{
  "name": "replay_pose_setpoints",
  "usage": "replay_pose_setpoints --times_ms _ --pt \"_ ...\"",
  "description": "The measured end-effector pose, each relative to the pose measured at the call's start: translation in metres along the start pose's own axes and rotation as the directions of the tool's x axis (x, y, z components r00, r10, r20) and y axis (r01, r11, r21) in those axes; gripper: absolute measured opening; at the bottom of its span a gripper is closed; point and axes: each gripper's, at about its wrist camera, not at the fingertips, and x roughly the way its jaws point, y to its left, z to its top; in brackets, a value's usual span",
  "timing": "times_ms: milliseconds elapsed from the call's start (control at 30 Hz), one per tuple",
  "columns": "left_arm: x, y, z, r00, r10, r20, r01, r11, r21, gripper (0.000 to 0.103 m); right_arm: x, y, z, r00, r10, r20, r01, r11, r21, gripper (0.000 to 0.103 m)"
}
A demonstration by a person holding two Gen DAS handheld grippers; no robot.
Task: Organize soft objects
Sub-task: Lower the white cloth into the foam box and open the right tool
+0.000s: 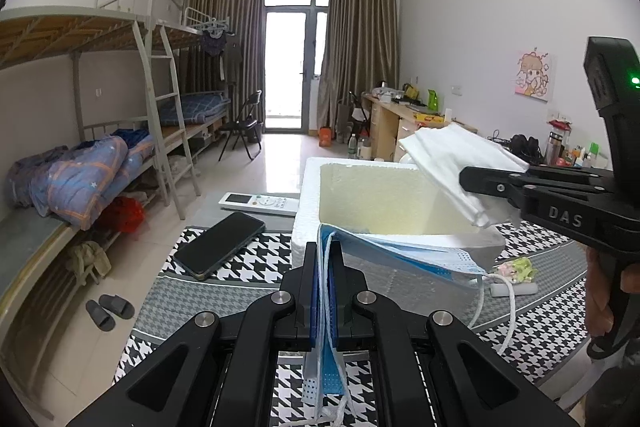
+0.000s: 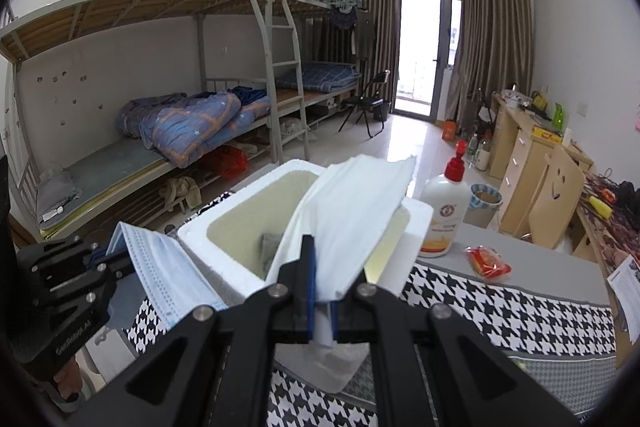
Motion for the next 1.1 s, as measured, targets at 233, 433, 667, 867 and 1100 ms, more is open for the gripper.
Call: replay_pose_setpoints --times_ms 233,433,667,867,1100 --pt "0.008 0.006 0.000 1.000 -0.004 -0.010 0.004 1.000 -0.004 0.004 0.017 -0.002 0.004 0.999 0.012 -0.039 -0.012 1.000 0.011 0.008" --pt "0.009 0.007 0.001 1.000 -0.005 -0.009 0.005 1.000 -0.005 0.004 0.033 -0.002 0.007 0.997 0.021 -0.071 -0.020 1.000 0.015 0.008" --pt "0.010 0.009 0.002 1.000 -0.004 -0.012 0.004 1.000 -0.011 0.004 0.043 -0.001 0.005 0.995 0.023 -0.093 -0.022 1.000 0.013 0.008" --pt "0.008 0.009 0.003 1.000 -0.003 -0.010 0.003 1.000 -0.011 0.004 0.043 -0.001 0.005 0.994 0.024 -0.105 -0.023 1.000 0.011 0.040" --pt "0.001 0.013 0.004 1.000 0.012 0.004 -0.012 1.000 -0.022 0.004 0.024 -0.003 0.006 0.999 -0.009 -0.047 0.010 1.000 0.007 0.076"
